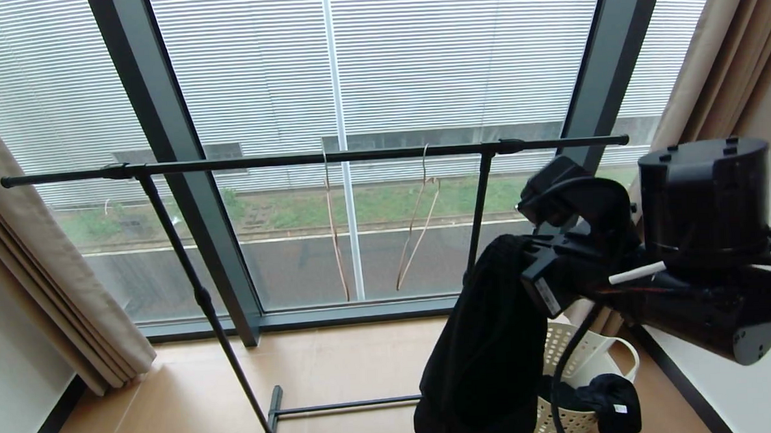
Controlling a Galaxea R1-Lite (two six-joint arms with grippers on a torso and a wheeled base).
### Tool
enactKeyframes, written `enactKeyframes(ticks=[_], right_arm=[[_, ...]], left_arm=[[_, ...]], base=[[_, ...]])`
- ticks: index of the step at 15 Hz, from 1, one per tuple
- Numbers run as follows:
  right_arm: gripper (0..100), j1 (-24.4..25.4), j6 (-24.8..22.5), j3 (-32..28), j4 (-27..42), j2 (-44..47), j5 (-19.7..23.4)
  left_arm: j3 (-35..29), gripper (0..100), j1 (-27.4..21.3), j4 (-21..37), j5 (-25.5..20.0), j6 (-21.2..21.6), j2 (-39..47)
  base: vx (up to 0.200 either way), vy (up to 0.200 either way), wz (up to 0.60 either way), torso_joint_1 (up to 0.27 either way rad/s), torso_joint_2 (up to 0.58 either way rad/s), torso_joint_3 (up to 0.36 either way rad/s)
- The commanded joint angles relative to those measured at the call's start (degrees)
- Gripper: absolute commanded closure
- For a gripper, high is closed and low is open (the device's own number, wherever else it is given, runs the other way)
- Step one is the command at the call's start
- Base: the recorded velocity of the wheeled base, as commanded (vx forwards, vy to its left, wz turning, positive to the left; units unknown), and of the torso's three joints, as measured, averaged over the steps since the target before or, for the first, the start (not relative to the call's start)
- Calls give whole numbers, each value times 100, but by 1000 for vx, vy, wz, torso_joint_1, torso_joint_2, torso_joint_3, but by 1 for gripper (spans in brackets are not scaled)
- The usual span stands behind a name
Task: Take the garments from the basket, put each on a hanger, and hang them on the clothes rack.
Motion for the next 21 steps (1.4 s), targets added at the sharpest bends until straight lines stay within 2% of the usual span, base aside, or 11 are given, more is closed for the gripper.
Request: enactKeyframes(ticks=[1, 2, 4, 5, 7, 9, 10, 12, 15, 19, 21], right_arm=[[100, 149, 548, -1000, 772, 276, 5], [100, 246, 1031, -1316, 1255, 372, 5], [100, 246, 1708, -2019, 2090, 478, 49], [100, 246, 1884, -2151, 2161, 575, 67], [100, 254, 2077, -2186, 2125, 724, 76], [100, 263, 2130, -2204, 2125, 777, 172], [100, 263, 2130, -2195, 2125, 759, 181], [100, 272, 2139, -2204, 2125, 733, 181], [100, 421, 2139, -2195, 2125, 619, 181], [100, 579, 2174, -2186, 2125, 548, 181], [100, 571, 2235, -2186, 2125, 531, 181]], left_arm=[[-1424, 0, -578, 1, -74, -551, 2776], [-1679, 0, -1070, 10, -65, -858, 3233], [-2259, 0, -2222, 1, -48, -1808, 4217], [-2452, 0, -2512, -25, -74, -2027, 4648], [-2821, 0, -3118, -174, -118, -2063, 5439], [-3094, 0, -3514, -438, -153, -2054, 5957], [-3296, 0, -3786, -623, -346, -2054, 6406], [-3393, 0, -3979, -842, -566, -2054, 6863], [-3445, 0, -4287, -1572, -619, -2036, 7750], [-3858, 0, -4357, -1668, -619, -2045, 8541], [-3990, 0, -4375, -1677, -628, -2045, 8664]], base=[[0, 0, 0, 0, 0, 0], [0, 0, 0, 0, 0, 0], [0, 0, 0, 0, 0, 0], [0, 0, 0, 0, 0, 0], [0, 0, 0, 0, 0, 0], [0, 0, 0, 0, 0, 0], [0, 0, 0, 0, 0, 0], [0, 0, 0, 0, 0, 0], [0, 0, 0, 0, 0, 0], [0, 0, 0, 0, 0, 0], [0, 0, 0, 0, 0, 0]])
